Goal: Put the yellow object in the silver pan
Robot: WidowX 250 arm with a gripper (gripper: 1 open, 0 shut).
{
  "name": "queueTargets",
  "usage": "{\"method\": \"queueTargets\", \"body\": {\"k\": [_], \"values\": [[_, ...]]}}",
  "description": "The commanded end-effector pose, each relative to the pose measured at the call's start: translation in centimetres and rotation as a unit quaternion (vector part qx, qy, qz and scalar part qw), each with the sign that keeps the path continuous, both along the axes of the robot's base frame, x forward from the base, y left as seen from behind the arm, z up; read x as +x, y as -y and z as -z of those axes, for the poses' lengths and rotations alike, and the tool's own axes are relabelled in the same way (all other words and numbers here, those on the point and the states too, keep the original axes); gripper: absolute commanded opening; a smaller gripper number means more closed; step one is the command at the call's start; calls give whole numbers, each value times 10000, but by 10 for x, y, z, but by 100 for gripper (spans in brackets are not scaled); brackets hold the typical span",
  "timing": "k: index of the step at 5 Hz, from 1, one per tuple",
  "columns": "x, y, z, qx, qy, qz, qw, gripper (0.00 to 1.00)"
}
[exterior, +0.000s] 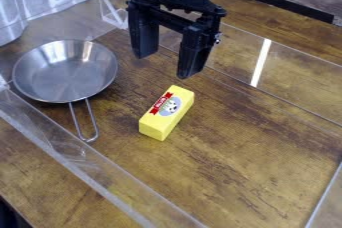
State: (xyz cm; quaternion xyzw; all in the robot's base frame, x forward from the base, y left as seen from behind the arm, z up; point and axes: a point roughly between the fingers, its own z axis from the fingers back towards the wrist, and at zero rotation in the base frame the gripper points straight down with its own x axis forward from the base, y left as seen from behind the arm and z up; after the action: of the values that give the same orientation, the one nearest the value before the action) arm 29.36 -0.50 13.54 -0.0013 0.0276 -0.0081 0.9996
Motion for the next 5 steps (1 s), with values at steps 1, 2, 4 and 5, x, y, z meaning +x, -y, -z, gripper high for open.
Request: {"method": "queueTargets", "body": {"k": [1,2,4,5], "values": [[0,1,6,6,-45,9,10000,100],[1,2,15,25,-86,7,10000,100],[12,1,54,129,-115,75,9998,100],[24,-6,58,163,-29,137,9998,100]]}}
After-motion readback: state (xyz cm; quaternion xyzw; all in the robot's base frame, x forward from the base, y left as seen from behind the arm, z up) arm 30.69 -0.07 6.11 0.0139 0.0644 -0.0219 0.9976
